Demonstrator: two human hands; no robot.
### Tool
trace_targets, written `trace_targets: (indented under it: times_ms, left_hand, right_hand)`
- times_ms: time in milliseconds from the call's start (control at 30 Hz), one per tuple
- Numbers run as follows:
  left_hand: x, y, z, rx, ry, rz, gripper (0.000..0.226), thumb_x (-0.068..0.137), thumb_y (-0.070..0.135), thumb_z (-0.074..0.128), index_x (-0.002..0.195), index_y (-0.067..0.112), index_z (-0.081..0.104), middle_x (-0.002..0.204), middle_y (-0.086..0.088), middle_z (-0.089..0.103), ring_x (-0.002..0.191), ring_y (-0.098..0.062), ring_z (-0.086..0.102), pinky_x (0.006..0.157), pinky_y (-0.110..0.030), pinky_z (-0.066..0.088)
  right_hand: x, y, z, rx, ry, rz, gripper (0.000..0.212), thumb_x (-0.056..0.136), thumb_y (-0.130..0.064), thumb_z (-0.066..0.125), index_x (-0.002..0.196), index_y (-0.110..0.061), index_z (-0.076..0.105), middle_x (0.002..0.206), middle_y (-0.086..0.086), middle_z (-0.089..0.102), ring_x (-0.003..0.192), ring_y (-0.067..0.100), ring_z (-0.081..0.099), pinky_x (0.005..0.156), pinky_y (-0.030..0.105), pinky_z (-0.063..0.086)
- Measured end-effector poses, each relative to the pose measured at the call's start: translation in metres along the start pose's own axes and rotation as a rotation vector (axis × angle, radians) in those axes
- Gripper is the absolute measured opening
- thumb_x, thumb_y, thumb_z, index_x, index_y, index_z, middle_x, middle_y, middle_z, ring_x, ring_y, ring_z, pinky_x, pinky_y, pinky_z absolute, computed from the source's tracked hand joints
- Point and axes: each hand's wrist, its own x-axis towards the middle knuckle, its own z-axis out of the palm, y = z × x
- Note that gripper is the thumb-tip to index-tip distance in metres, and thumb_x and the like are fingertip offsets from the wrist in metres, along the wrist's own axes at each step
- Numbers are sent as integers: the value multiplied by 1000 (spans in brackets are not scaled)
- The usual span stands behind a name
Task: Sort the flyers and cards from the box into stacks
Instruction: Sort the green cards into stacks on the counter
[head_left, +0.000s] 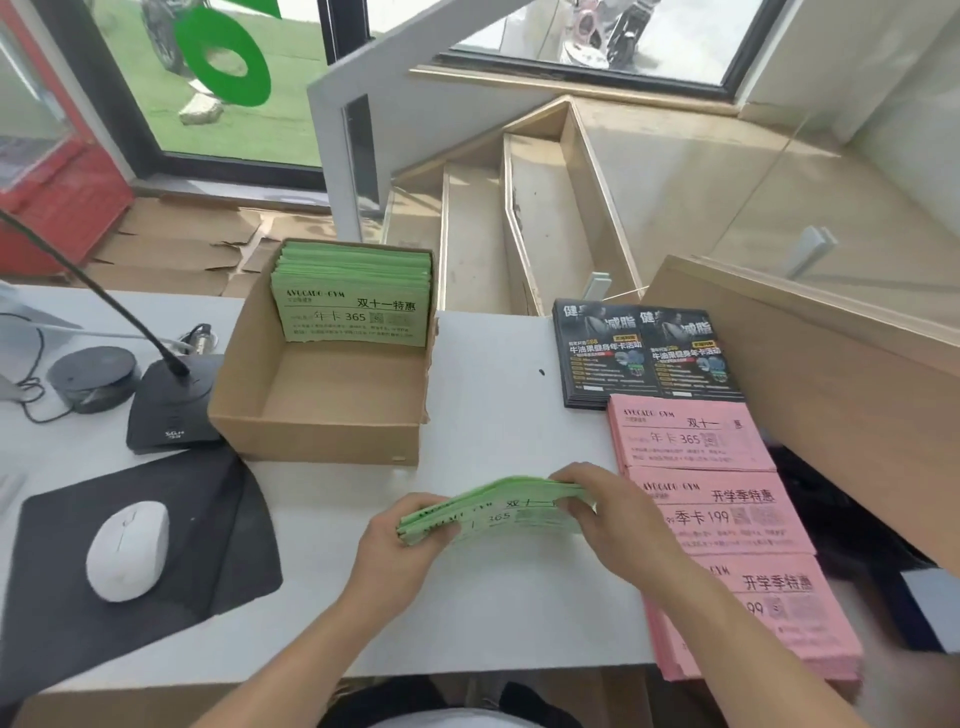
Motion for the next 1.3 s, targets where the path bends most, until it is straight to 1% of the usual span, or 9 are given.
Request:
trace_targets:
  times_ms: [267, 400, 533, 667, 767, 833, 967, 1133, 1300]
  left_hand:
    - [-7, -8, 27, -42, 158, -41, 29, 93, 16, 71, 110, 40, 70, 103, 14, 75, 99, -2, 66, 80, -18, 48]
    - [-2, 2, 43, -78, 229, -42, 39, 97, 10, 65, 124, 37, 59, 107, 9, 73, 91, 6, 66, 69, -6, 48]
    - [41, 14, 62, 102, 165, -28, 60, 100, 10, 58, 141, 50, 39, 104, 10, 69, 86, -3, 68, 69, -17, 54]
    - [85, 25, 77, 290, 138, -108, 75, 102, 15, 54, 156, 46, 15, 90, 4, 67, 79, -20, 68, 73, -35, 57]
    - [99, 24, 80, 370, 156, -129, 78, 101, 12, 54, 159, 39, 9, 105, -6, 68, 90, -25, 67, 80, -40, 56]
    - [105, 21, 80, 389, 175, -132, 79, 100, 11, 54, 159, 36, 9, 111, -8, 67, 95, -27, 66, 85, -44, 56]
    - [119, 18, 87, 389, 172, -133, 82, 99, 13, 56, 159, 37, 6, 120, -11, 64, 102, -30, 64, 91, -46, 54]
    - [122, 28, 93, 412, 172, -89, 84, 98, 9, 57, 161, 23, 4, 150, -10, 36, 133, -28, 45, 104, -33, 37]
    - [116, 19, 92, 403, 108, -120, 84, 99, 8, 53, 161, 25, -2, 164, -5, 24, 147, -23, 32, 116, -34, 29]
  right_hand:
    - [-5, 29, 3, 45, -38, -72, 27, 99, -14, 54, 115, -36, 57, 104, -25, 58, 92, 3, 56, 83, 37, 50]
    - [-1, 28, -2, 74, 70, -26, 37, 98, -13, 57, 125, -38, 55, 111, -25, 57, 95, 3, 55, 81, 32, 46]
    - [36, 27, -7, -141, 122, 30, 45, 98, -13, 55, 137, -34, 49, 124, -9, 53, 92, 24, 62, 76, 40, 49]
    - [73, 32, -7, -342, 209, 30, 63, 82, 3, 64, 136, -27, 55, 120, -1, 54, 90, 25, 59, 74, 36, 44]
    - [70, 29, 2, -372, 202, -48, 66, 75, -9, 81, 135, -27, 57, 132, 0, 52, 116, 23, 52, 98, 34, 43]
    - [56, 20, 15, -298, 66, -122, 54, 89, -25, 71, 140, -29, 52, 141, -5, 45, 128, 19, 43, 106, 32, 35]
    - [45, 24, 42, -311, -2, -105, 45, 94, -22, 57, 138, -29, 53, 140, -6, 46, 131, 20, 42, 105, 34, 34]
    - [61, 38, 49, -312, 109, -63, 39, 79, -16, 77, 114, -29, 68, 115, -7, 61, 110, 20, 60, 92, 35, 47]
    - [69, 38, 50, -315, 127, -54, 37, 85, -16, 71, 119, -29, 66, 120, -7, 59, 114, 21, 55, 94, 36, 45]
